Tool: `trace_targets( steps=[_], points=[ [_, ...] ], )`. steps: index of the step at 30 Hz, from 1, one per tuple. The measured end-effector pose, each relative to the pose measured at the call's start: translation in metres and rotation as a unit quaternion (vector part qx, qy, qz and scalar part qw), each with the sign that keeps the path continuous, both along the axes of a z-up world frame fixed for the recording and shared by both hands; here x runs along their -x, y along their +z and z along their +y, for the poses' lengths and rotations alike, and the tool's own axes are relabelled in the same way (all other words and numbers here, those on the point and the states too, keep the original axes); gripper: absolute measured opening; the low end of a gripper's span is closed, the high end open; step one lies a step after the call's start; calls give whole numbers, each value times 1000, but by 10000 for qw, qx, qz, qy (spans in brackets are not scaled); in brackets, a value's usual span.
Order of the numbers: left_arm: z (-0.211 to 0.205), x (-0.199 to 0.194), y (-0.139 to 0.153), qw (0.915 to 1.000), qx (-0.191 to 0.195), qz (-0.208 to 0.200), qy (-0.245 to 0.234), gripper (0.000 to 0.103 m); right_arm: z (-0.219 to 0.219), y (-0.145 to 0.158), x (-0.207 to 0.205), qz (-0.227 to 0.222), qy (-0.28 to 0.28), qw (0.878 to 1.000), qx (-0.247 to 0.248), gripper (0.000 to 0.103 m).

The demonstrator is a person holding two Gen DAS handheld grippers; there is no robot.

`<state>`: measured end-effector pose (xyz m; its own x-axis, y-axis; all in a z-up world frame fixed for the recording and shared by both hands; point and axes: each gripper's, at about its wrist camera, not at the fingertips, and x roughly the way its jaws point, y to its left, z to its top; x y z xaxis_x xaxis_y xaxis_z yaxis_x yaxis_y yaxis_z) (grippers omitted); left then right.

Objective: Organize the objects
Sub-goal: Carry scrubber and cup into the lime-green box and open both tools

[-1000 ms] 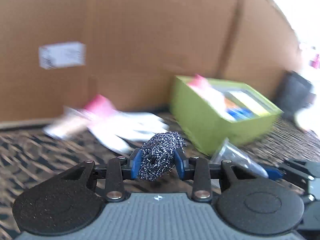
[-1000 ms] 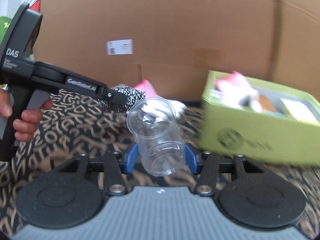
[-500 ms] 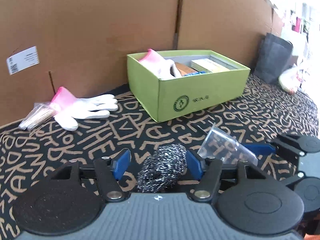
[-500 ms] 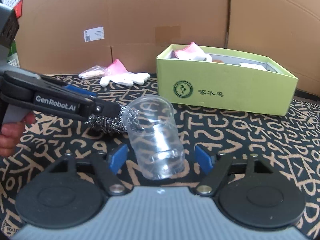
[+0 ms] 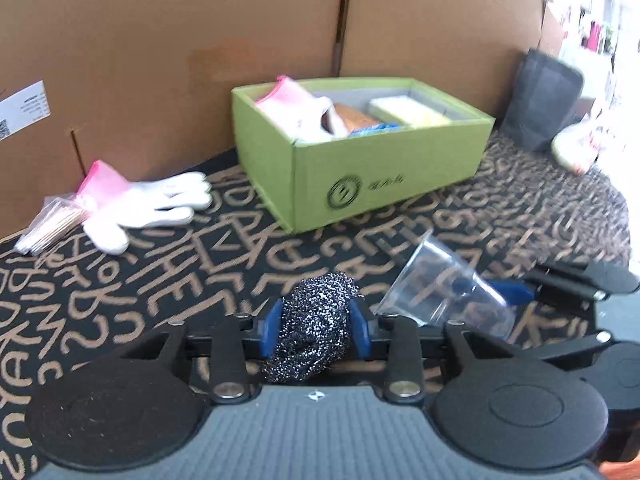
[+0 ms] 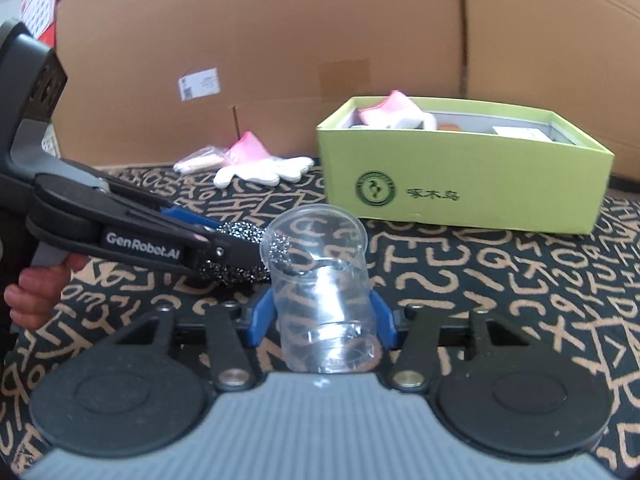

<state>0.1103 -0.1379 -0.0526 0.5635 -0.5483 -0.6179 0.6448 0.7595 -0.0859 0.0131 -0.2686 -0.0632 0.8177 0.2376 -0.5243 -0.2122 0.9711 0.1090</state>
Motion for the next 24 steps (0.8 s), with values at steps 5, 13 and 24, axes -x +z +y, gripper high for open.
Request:
trace_targets(
  steps=[5,13,24],
  points=[
    [-14,3,35,9988,337,-300,-177,39,-27,24,8,-375,-166,9985,-366,52],
    [-63,-35,91,9939,722,-632,542,40,-67,70,-25,-1313,-1001,9857,-322,52],
    [-121,-109,82,9883,764,-499,1221,42,-97,62,-138,-1168,-1730,9780,4,53]
  ],
)
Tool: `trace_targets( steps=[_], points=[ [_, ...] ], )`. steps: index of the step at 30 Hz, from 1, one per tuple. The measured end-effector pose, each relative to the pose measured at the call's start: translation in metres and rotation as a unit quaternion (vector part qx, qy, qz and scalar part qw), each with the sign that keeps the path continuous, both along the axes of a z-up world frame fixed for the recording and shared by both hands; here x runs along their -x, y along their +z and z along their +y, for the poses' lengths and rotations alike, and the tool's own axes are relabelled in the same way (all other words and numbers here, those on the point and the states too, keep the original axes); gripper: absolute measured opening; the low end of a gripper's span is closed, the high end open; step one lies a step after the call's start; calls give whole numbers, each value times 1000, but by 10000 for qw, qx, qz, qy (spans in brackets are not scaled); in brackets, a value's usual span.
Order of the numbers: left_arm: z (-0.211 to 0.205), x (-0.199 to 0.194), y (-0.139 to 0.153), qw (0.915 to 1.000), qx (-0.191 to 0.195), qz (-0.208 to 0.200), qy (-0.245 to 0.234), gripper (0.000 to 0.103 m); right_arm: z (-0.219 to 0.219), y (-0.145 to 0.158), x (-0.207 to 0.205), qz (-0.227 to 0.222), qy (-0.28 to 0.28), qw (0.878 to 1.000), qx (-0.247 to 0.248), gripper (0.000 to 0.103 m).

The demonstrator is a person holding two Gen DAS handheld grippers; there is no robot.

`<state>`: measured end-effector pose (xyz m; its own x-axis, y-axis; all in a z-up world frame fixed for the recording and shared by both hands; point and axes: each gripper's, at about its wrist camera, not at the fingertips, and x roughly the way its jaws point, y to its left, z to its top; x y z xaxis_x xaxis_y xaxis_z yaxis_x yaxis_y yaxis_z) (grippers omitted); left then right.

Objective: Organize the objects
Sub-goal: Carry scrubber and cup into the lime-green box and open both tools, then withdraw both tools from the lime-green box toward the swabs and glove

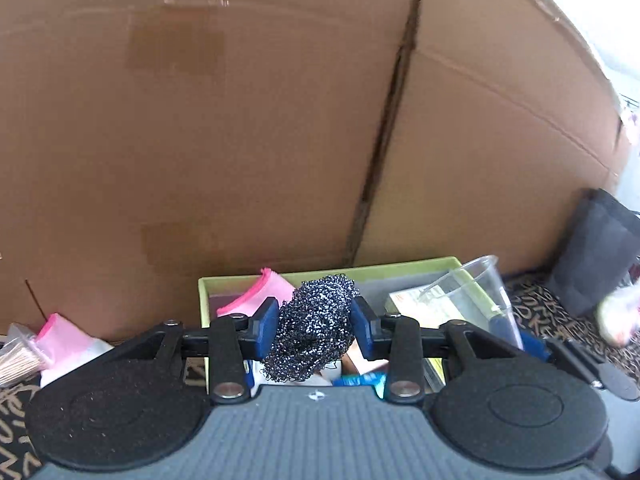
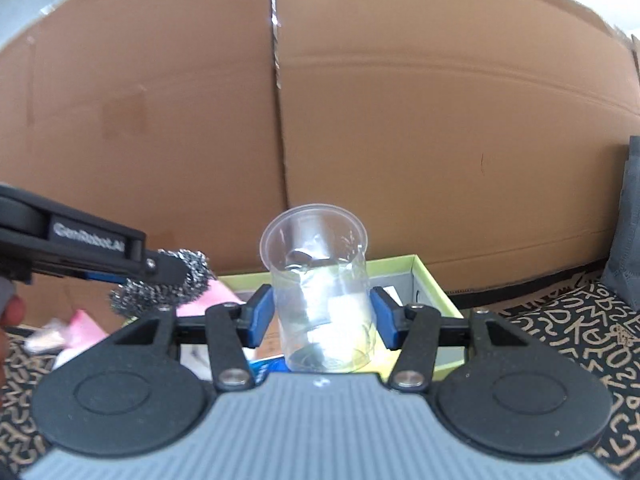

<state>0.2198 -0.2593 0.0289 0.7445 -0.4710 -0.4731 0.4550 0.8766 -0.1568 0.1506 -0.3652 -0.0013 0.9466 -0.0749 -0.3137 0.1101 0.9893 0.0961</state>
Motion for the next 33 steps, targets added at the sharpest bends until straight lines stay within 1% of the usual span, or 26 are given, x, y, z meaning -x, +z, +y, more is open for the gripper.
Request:
trace_targets(
  steps=[1,2,3,4,5,6,8,11,13,19,23,24,25,27,33],
  points=[
    [-3,-3,-3,10000,10,-51,-19,49,-1,-5,-9,64,71,10000,1,55],
    [-4,-6,-7,9999,38,-102,-107,66,0,-10,-17,175,228,9996,74,63],
    [-3,-6,-12,9998,16,-100,-173,75,2,-15,-21,326,316,9988,162,81],
    [0,-5,-16,9998,-26,-80,-156,83,5,-19,-20,353,286,9986,271,85],
    [5,-2,-20,9999,-30,-91,-98,84,7,-23,-13,253,248,9987,377,89],
    [10,2,-24,9999,-19,-108,-54,84,8,-26,-4,129,182,9987,456,95],
    [20,7,-30,9999,-9,-115,-52,85,10,-31,16,-145,-15,9987,493,103],
    [30,16,-34,10000,51,-20,37,85,11,-36,36,-299,-94,9991,295,103],
    [35,21,-33,9999,123,45,4,85,9,-36,46,-344,-90,9992,158,103],
    [55,48,-33,9994,335,-50,-42,88,21,-25,62,-315,71,9991,270,103],
    [67,65,-33,9996,267,-57,-74,88,30,-25,72,-230,172,9994,201,103],
    [72,69,-33,9996,262,-63,-61,88,36,-22,85,-195,204,9995,163,103],
    [77,73,-34,9996,261,-70,-41,88,40,-22,89,-155,242,9995,122,103],
    [88,79,-38,9996,272,-65,56,88,47,-24,96,-111,362,9993,63,103],
    [131,102,-55,9983,225,151,509,89,75,-33,108,124,792,9968,-63,103]
  ],
)
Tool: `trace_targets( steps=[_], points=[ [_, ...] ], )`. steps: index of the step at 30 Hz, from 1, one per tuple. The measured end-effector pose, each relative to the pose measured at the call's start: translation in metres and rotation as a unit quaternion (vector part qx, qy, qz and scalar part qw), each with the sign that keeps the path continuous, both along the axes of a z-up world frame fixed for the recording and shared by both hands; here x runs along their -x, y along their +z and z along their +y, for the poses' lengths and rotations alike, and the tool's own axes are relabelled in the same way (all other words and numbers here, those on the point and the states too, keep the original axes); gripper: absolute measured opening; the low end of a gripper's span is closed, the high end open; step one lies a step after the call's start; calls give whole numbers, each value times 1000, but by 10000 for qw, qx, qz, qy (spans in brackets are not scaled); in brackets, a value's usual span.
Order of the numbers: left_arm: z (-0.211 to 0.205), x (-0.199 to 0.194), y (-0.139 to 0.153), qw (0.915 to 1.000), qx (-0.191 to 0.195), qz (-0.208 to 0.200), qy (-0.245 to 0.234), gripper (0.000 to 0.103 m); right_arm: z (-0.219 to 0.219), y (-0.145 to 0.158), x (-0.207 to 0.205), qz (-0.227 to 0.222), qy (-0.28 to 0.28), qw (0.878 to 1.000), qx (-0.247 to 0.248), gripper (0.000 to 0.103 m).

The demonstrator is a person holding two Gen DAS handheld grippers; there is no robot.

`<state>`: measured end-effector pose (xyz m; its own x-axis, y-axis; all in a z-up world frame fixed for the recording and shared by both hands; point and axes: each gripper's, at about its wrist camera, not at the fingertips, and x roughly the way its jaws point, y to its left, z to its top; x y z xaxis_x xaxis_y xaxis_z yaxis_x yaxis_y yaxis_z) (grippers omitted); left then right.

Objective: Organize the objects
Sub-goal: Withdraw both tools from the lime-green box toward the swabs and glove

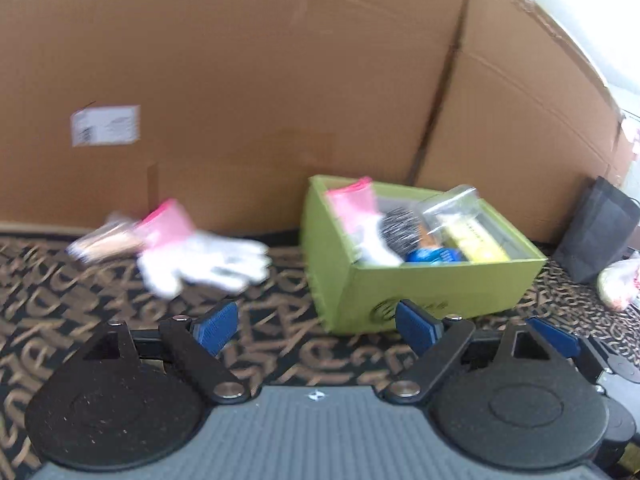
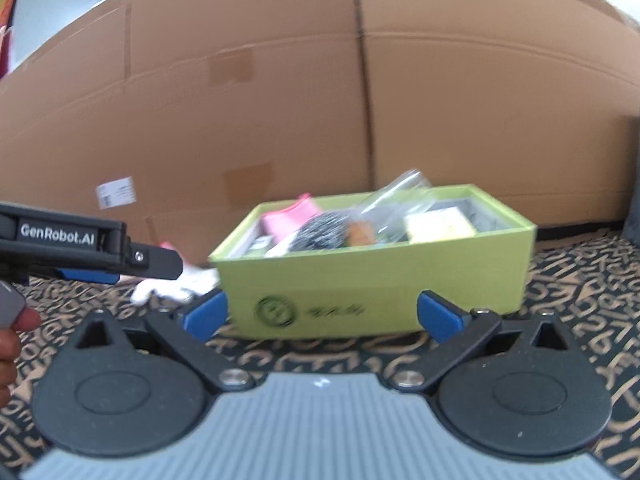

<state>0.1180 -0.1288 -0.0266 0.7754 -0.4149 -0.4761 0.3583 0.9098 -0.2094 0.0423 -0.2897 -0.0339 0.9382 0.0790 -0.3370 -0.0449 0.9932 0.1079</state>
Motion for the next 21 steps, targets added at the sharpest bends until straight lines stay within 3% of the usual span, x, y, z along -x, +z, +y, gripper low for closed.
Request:
trace_targets(
  steps=[7,12,17,21],
  points=[
    [57,7,-25,9961,-56,514,712,89,37,-9,4,353,717,9966,-192,103],
    [98,-1,-32,9889,-114,615,1347,89,73,-13,-5,541,1165,9917,-29,103],
    [118,-36,-30,9848,-424,574,1585,89,102,-18,-11,728,1399,9872,229,103],
    [119,-82,-27,9847,-670,303,1581,89,112,-22,-12,868,1434,9851,375,103]
  ],
)
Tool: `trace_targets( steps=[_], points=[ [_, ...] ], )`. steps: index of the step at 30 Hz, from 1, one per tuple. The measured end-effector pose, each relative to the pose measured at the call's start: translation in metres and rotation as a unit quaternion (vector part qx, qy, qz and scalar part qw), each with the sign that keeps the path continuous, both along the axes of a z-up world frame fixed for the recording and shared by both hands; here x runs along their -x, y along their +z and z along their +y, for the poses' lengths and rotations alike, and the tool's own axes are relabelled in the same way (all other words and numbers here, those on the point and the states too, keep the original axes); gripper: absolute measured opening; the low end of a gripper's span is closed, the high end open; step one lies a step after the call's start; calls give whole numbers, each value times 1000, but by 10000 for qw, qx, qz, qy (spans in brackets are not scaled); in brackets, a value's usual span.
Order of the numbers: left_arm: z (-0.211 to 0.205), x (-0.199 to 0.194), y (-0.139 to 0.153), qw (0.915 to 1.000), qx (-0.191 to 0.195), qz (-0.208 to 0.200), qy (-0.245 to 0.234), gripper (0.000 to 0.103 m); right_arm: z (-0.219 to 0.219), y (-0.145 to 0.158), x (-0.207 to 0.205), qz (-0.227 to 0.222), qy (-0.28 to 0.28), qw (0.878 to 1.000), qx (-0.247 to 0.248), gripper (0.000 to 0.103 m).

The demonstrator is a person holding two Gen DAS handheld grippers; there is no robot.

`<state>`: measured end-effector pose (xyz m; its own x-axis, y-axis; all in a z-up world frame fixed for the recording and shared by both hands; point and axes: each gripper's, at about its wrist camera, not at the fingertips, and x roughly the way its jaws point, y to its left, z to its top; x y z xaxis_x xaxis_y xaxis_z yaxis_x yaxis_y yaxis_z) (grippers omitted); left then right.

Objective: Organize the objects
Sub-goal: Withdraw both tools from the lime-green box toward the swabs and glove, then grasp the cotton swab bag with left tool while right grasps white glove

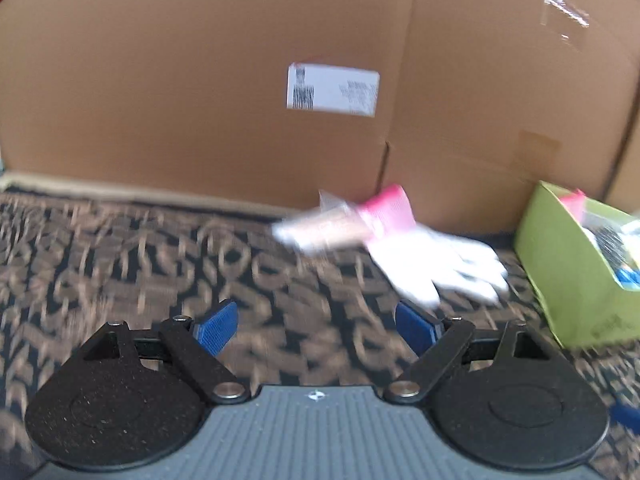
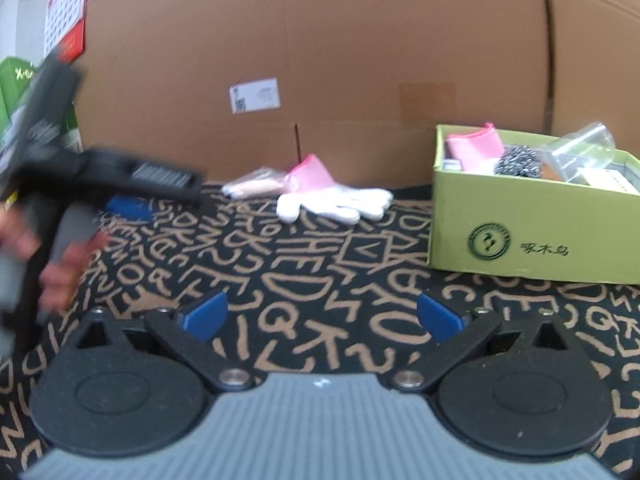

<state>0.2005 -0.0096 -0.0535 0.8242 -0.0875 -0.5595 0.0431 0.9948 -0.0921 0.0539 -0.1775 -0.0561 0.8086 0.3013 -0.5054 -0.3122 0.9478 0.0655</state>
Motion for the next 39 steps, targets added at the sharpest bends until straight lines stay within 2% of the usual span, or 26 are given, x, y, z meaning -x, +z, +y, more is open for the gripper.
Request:
trace_targets(
  steps=[3,5,9,12,13,15,17,20,24,26,28,29,31,32,33,34,35,39],
  points=[
    [1,-41,-1,9995,-110,-71,-287,89,2,-1,-1,49,-32,10000,57,103],
    [1,-65,-5,9993,-225,-26,-313,89,2,-2,-3,123,-34,9999,73,103],
    [7,-96,-9,9980,-292,-51,-557,89,5,-4,-10,205,20,9996,172,103],
    [9,-111,-14,9967,-271,108,-759,89,15,-2,-21,139,206,9993,269,103],
    [9,-115,-17,9957,-282,195,-863,77,20,-2,-26,68,320,9989,328,103],
    [8,-117,-23,9921,-330,414,-1141,44,33,-2,-42,-48,510,9972,539,103],
    [4,-106,-21,9904,-534,377,-1214,33,46,0,-62,-122,645,9950,752,103],
    [1,-92,-16,9879,-500,540,-1362,28,63,0,-103,-178,809,9920,951,103],
    [1,-80,-14,9863,-423,589,-1479,28,73,-10,-165,106,596,9927,1040,103],
    [2,-76,-16,9860,-490,535,-1498,28,70,-17,-191,441,432,9935,954,103],
    [3,-76,-17,9859,-501,512,-1511,28,64,-21,-204,571,364,9951,725,102],
    [4,-78,-16,9860,-491,516,-1508,28,60,-22,-206,647,327,9955,605,93],
    [5,-78,-16,9864,-461,530,-1488,28,54,-19,-204,620,169,9969,457,69],
    [2,-78,-16,9865,-459,536,-1475,28,52,-18,-203,598,132,9969,498,47],
    [2,-78,-17,9867,-462,544,-1461,28,50,-16,-203,623,150,9968,485,33],
    [2,-76,-15,9870,-459,555,-1438,28,48,-14,-200,649,172,9967,455,28],
    [1,-74,-14,9873,-450,569,-1415,28,46,-13,-196,656,203,9966,464,17],
    [-1,-61,-13,9874,-299,677,-1399,28,38,-4,-161,508,497,9967,388,14]
  ],
)
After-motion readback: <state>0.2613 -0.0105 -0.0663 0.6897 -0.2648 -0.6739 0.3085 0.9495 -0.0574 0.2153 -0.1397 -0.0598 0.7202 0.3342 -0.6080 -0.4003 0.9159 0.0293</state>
